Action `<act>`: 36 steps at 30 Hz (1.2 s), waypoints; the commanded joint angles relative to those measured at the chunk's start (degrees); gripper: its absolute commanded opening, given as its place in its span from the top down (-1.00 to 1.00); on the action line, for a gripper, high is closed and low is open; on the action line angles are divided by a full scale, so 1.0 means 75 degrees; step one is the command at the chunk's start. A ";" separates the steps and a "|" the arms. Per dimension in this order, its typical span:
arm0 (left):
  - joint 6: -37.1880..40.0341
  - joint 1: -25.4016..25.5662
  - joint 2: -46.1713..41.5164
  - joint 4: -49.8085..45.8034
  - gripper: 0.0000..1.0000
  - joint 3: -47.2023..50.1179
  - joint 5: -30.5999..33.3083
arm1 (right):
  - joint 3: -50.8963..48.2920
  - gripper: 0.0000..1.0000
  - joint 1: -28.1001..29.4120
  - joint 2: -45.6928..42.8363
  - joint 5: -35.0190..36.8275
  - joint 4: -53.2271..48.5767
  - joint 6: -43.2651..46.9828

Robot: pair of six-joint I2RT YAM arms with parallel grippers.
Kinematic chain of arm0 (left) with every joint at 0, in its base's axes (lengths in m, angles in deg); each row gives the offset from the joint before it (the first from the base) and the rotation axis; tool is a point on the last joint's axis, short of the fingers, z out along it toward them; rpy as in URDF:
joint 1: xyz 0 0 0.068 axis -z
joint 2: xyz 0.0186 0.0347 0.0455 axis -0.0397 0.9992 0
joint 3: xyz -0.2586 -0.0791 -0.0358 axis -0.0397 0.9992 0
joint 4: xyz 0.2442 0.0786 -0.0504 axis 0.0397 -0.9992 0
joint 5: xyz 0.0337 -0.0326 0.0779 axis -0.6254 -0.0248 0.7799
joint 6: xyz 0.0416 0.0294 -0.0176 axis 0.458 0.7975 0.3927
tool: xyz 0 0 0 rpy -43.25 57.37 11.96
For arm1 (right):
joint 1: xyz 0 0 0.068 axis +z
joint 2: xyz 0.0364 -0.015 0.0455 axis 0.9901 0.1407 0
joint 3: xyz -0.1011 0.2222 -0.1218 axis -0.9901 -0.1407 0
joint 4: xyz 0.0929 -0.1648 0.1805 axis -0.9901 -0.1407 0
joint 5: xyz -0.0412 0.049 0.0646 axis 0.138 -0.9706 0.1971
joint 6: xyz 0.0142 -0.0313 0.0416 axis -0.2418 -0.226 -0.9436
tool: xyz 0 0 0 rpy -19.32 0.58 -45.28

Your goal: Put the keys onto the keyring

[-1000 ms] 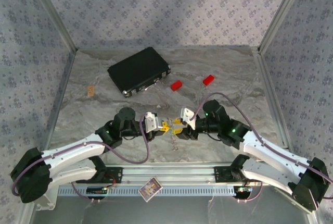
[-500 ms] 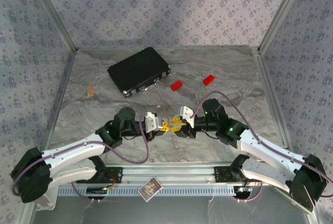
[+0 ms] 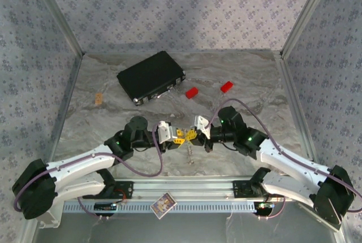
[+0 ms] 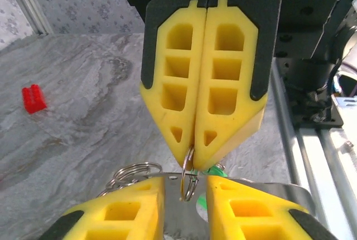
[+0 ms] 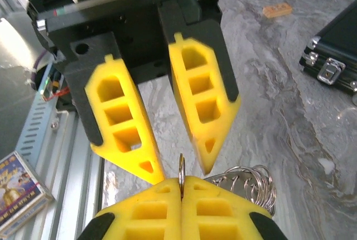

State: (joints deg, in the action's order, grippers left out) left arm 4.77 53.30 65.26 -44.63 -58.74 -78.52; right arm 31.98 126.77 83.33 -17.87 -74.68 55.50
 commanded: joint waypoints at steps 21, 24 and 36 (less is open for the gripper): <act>0.0459 0.0060 0.0068 -0.1116 0.45 -0.0772 0.0008 | 0.1975 1.00 0.0701 0.0907 0.1092 -0.2396 0.1389; 0.0447 0.0057 0.0117 -0.1145 0.60 -0.0782 -0.0069 | 0.1935 1.00 0.0713 0.0897 0.0987 -0.2214 0.1289; 0.0170 0.0053 -0.0190 -0.0172 1.00 -0.0221 -0.0182 | 0.0464 0.24 -0.0093 -0.0043 0.0194 -0.0650 0.0171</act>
State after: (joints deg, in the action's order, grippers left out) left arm 7.24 53.41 65.68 -52.15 -61.89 -78.78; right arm 39.02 128.59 85.65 -12.18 -85.94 61.62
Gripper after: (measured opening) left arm 0.048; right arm 0.373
